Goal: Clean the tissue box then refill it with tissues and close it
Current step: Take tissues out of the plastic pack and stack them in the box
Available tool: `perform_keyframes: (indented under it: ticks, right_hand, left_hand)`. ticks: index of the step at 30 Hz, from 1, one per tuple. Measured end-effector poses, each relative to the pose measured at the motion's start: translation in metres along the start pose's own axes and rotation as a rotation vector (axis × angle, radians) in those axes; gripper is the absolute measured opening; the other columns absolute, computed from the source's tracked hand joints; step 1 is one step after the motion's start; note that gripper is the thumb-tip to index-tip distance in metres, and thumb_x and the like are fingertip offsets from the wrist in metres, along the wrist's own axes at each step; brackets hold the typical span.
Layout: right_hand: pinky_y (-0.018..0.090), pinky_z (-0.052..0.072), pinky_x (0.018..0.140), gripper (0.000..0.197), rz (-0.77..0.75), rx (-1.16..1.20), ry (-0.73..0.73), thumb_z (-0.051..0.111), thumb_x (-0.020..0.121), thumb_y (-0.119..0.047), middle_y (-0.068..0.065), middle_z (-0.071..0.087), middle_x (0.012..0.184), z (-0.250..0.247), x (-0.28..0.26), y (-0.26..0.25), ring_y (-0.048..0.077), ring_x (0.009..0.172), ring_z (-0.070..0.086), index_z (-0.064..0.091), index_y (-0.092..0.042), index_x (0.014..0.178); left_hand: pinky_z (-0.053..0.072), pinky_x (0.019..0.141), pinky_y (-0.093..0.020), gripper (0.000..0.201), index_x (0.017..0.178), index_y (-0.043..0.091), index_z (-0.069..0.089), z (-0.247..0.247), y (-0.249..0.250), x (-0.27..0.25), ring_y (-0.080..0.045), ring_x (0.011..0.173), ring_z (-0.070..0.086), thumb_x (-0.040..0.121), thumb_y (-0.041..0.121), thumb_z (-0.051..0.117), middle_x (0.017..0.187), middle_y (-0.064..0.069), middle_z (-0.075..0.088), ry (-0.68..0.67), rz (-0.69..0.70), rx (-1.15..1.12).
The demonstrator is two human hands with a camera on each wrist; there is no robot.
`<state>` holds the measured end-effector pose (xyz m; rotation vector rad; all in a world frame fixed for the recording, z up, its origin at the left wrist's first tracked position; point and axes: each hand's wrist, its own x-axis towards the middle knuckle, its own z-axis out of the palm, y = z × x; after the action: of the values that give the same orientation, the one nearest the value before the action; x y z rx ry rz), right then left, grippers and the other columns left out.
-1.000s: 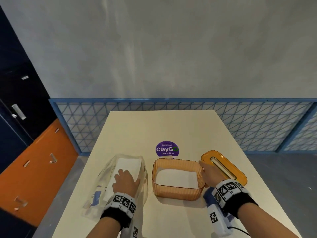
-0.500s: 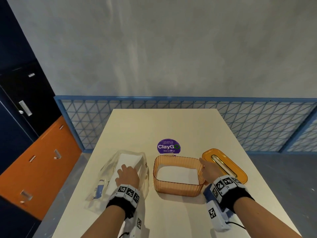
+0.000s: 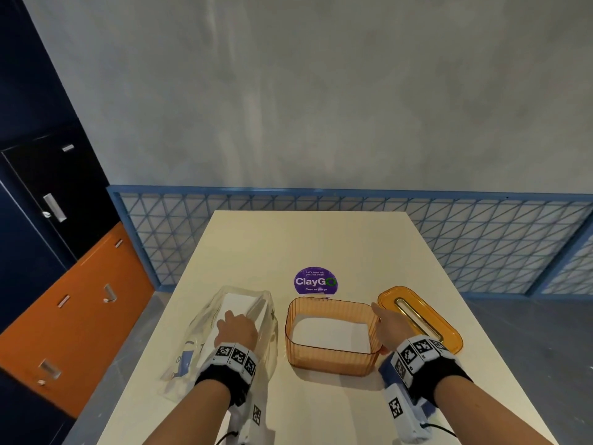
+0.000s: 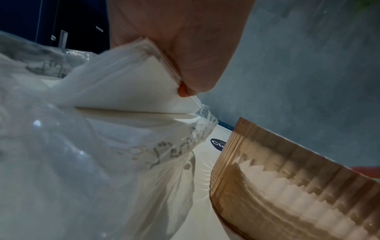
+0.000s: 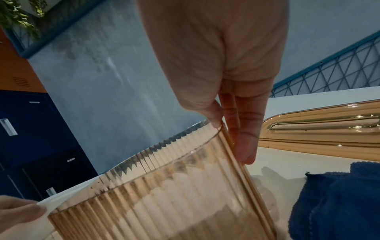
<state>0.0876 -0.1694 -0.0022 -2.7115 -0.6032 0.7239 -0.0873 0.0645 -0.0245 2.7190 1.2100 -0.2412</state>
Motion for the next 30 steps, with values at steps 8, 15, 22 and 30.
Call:
perform_keyframes:
  ticks: [8, 15, 22, 30]
  right_hand:
    - [0.037, 0.043, 0.098, 0.047, -0.270, 0.180, 0.154, 0.037, 0.100, -0.035, 0.014, 0.055, 0.130, -0.037, -0.019, -0.059, 0.025, 0.113, 0.054, 0.044, -0.007, 0.138]
    - [0.038, 0.059, 0.070, 0.066, -0.189, 1.103, -0.567, 0.033, 0.091, -0.063, 0.018, 0.065, 0.104, -0.054, -0.046, -0.143, 0.036, 0.089, 0.067, 0.052, -0.005, 0.116]
    - [0.027, 0.057, 0.066, 0.014, -0.333, 0.779, -0.395, 0.050, 0.091, 0.003, 0.011, 0.064, 0.097, -0.057, -0.042, -0.140, 0.021, 0.081, 0.064, 0.059, -0.004, 0.098]
    - [0.032, 0.055, 0.078, 0.028, -0.357, 0.949, -0.371, 0.050, 0.093, -0.004, 0.011, 0.064, 0.115, -0.069, -0.043, -0.109, 0.025, 0.099, 0.063, 0.053, -0.005, 0.121]
  left_hand:
    - [0.051, 0.058, -0.032, 0.011, 0.089, 0.002, 0.062, -0.060, -0.007, -0.026, -0.028, 0.077, 0.066, 0.090, -0.002, 0.052, 0.094, -0.012, 0.061, 0.515, 0.146, -0.163]
    - [0.042, 0.055, -0.019, 0.023, 0.100, 0.017, 0.054, -0.057, 0.006, -0.054, -0.010, 0.079, 0.054, 0.082, 0.021, 0.041, 0.090, 0.002, 0.068, 0.865, 0.555, -0.212]
    - [0.033, 0.105, -0.030, 0.040, 0.135, 0.032, 0.040, -0.020, 0.000, -0.065, -0.019, 0.132, 0.034, 0.097, 0.043, 0.034, 0.147, -0.004, 0.041, 0.642, 0.680, -0.286]
    - [0.045, 0.093, -0.039, 0.041, 0.133, 0.021, 0.045, -0.042, 0.018, -0.056, -0.026, 0.113, 0.055, 0.097, 0.040, 0.039, 0.134, -0.007, 0.054, -0.154, -0.127, -1.970]
